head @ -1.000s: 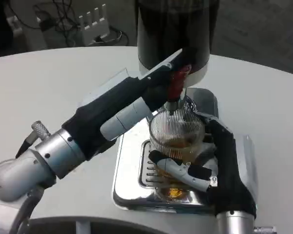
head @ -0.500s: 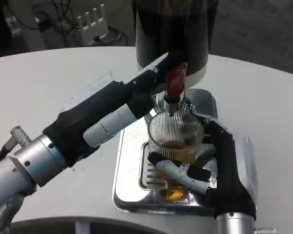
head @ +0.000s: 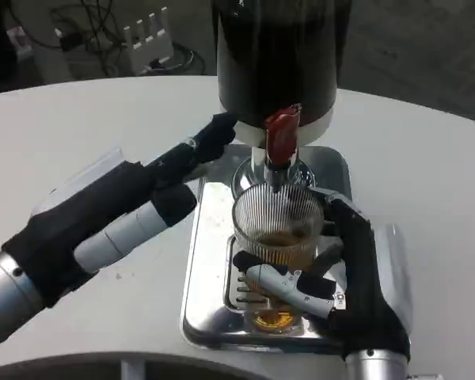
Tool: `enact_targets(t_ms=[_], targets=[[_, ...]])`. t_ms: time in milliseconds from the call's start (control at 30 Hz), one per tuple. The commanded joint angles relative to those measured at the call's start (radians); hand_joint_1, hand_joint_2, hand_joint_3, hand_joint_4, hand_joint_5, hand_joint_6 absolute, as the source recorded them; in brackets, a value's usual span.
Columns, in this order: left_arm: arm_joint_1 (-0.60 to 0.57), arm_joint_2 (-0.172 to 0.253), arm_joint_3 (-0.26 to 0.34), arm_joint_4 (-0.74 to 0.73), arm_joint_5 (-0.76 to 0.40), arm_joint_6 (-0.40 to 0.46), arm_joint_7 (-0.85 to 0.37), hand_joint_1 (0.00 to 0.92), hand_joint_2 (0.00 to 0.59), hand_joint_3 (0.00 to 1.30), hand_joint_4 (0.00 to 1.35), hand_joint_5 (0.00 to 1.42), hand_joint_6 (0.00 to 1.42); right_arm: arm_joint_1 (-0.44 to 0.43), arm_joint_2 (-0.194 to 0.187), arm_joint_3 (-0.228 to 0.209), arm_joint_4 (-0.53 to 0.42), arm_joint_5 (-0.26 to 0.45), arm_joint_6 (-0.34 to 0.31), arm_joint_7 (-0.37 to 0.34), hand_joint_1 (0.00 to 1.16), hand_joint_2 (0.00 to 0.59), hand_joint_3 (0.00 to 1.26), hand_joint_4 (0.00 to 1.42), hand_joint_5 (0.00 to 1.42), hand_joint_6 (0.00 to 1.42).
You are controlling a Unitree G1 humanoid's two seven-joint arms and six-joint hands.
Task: Grasp the cup under the faucet to collect the drink, then remove the cup.
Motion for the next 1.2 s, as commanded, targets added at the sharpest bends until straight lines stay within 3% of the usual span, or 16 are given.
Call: enact_targets(t_ms=[33,433,633,800,1067,1200], targets=[[0.047,-0.003,0.026,-0.035,-0.027,-0.008,0.0,0.0,0.0,0.0,0.0,0.0,0.0,0.013,0.056,0.033,-0.016,-0.004,-0.023,-0.004,0.96,0.129,0.81,0.9,1.06,1.0],[0.094,0.003,0.044,-0.107,-0.044,0.004,0.005,0.0,0.0,0.0,0.0,0.0,0.0,0.012,0.065,0.056,0.038,0.002,-0.025,-0.01,0.96,0.129,0.81,0.9,1.06,1.0],[0.115,0.009,0.062,-0.123,-0.029,-0.008,0.009,0.0,0.001,0.0,0.0,0.0,0.0,0.09,0.046,0.077,-0.056,0.007,-0.034,-0.002,0.96,0.129,0.81,0.9,1.06,1.01],[0.191,-0.021,0.069,-0.123,0.133,-0.152,0.072,0.0,0.002,0.0,0.0,0.0,0.0,0.17,0.018,0.09,-0.161,0.009,-0.034,0.032,0.96,0.13,0.81,0.9,1.06,1.01],[0.324,-0.098,0.036,-0.027,0.322,-0.382,0.179,0.0,0.003,0.0,0.0,0.0,0.0,0.256,-0.012,0.066,-0.254,0.023,-0.025,0.106,0.95,0.136,0.81,0.9,1.05,1.02],[0.362,-0.09,0.038,0.041,0.469,-0.515,0.253,0.0,0.007,0.0,0.0,0.0,0.0,0.266,-0.016,0.049,-0.3,0.028,-0.009,0.158,0.95,0.136,0.81,0.9,1.05,1.02]])
